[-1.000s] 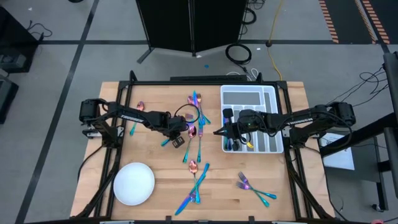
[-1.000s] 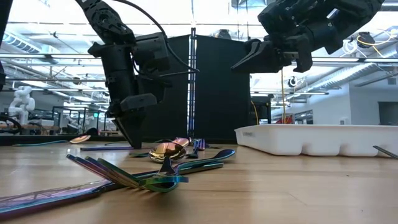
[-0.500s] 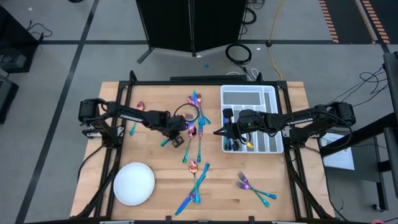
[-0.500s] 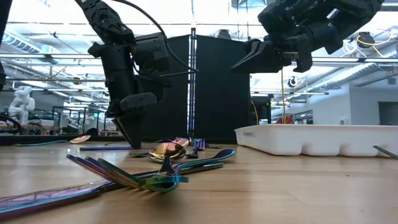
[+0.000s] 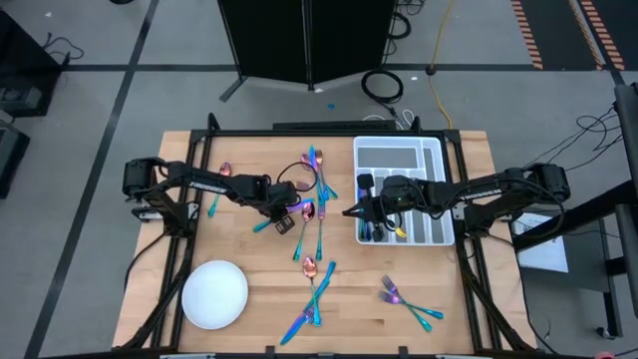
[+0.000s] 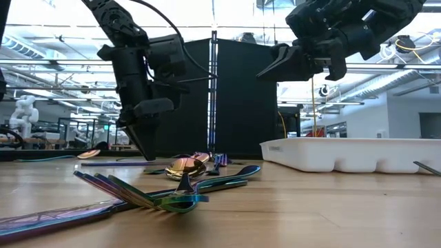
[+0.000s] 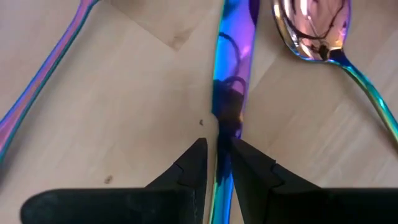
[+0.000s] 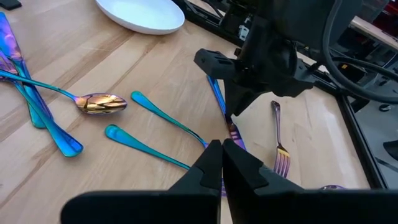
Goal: Sort silverware
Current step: Put the blue knife into the utensil organizer
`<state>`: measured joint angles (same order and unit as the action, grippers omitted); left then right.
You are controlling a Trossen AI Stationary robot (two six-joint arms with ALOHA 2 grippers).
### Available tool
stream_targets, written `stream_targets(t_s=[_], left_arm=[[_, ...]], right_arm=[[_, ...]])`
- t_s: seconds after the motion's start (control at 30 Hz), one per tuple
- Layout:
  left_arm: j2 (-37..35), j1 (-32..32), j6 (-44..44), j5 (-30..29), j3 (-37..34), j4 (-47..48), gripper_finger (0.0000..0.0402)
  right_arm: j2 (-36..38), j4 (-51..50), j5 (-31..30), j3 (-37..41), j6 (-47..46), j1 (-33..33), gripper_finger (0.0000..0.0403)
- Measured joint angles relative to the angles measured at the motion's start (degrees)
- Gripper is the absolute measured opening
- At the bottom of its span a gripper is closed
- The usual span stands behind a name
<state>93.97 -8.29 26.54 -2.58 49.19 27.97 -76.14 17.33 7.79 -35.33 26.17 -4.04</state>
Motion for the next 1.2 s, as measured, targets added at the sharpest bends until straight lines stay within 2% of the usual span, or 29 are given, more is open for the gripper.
stream_targets(t_s=[0.3, 0.67, 1.0, 1.2], left_arm=[[-0.07, 0.60, -4.36, 1.85, 0.05, -0.01, 0.0077], [-0.09, 0.89, -4.42, 1.45, 0.11, -0.03, 0.0151], [1.09, 0.93, -4.47, 1.19, 0.15, -0.04, 0.0155], [2.49, 0.93, -5.94, 0.74, 0.39, -0.09, 0.0142]], right_arm=[[0.00, -0.03, 0.00, 0.00, 0.00, -0.01, 0.0000], [0.00, -0.05, 0.01, 0.00, 0.00, 0.00, 0.0000], [0.00, -0.05, 0.01, 0.00, 0.00, 0.01, 0.0000], [0.00, -0.05, 0.00, 0.00, 0.00, 0.01, 0.0000]])
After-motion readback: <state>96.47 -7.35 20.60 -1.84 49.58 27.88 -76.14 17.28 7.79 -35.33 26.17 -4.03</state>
